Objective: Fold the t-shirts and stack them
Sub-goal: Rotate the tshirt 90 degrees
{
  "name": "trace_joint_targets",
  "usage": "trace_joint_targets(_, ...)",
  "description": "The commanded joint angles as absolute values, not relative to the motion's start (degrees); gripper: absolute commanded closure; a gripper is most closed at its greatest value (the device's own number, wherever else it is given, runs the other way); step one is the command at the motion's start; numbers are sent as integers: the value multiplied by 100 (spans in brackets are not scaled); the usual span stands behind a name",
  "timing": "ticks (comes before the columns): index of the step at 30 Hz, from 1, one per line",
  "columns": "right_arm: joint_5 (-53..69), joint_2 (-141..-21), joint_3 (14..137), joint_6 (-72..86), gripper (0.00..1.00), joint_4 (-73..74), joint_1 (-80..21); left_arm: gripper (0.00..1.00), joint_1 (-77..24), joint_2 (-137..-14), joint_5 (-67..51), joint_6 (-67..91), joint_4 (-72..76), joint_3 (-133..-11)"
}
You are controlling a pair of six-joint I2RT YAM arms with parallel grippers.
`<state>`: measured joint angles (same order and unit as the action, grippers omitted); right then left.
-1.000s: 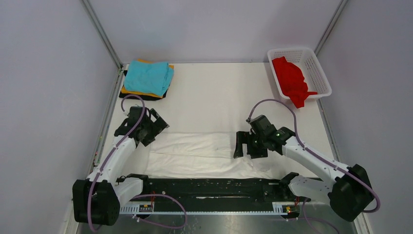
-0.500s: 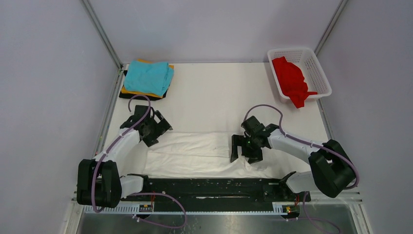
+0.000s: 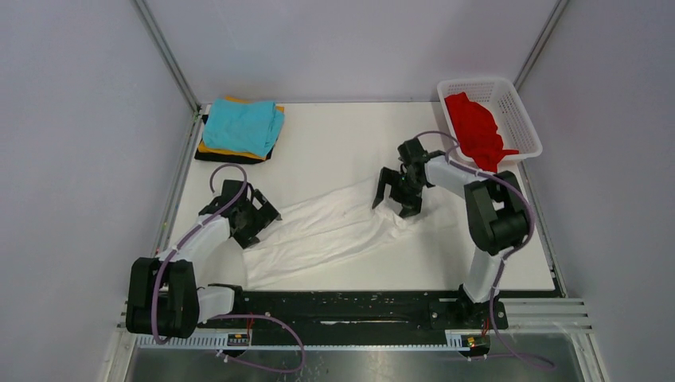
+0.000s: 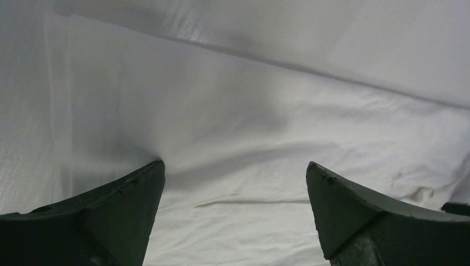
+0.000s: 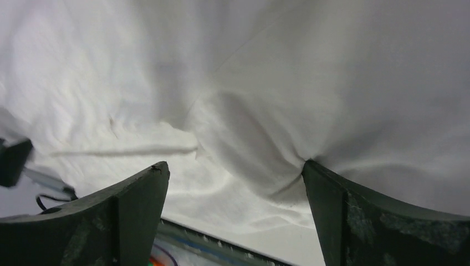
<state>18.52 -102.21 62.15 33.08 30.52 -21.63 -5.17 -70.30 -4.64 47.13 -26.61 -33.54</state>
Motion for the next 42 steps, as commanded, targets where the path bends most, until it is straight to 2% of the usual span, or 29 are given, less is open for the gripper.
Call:
trace_joint_targets(1,1388,-11400,7729,2876,1,2890,-2018,1,-671,-6887,-729,5164,-2434,-2960)
trace_joint_targets(6,1527,-12690,9633,2710,1,3769,-2004,1,-1136,-6252,-1197,5796,-2583,-2196)
trace_joint_targets(13,1937,-14034,12137,2879,1,4516,-2024,1,-2686,-4869,-1172,6910,-2699,-1566)
trace_joint_targets(19,1529,-15152,14519,2700,1,5537,-2039,1,-3738,-4510,-846,7459,-2512,-1445)
trace_joint_targets(21,1518,-15148,14814,2585,1,5456,-2031,1,-4109,-4581,-823,7552,-2223,-1388)
trace_joint_targets(25,1327,-14539,14360,2341,0,5044,-2030,1,-4657,-4919,-636,7558,-1822,-1518)
trace_joint_targets(30,1097,-13887,13862,2062,1,5226,-2043,1,-5192,-5530,-418,7408,-1665,-2013)
trace_joint_targets(34,451,-13241,12921,1874,1,5351,-2248,1,-5340,-5856,-384,7119,-1707,-2405)
trace_joint_targets(37,368,-12605,11758,1884,1,5100,-2486,1,-5348,-5754,-151,6852,-2220,-2797)
trace_joint_targets(42,486,-11246,9043,2364,0,3645,-2970,1,-5334,-5266,623,6327,-3578,-3424)
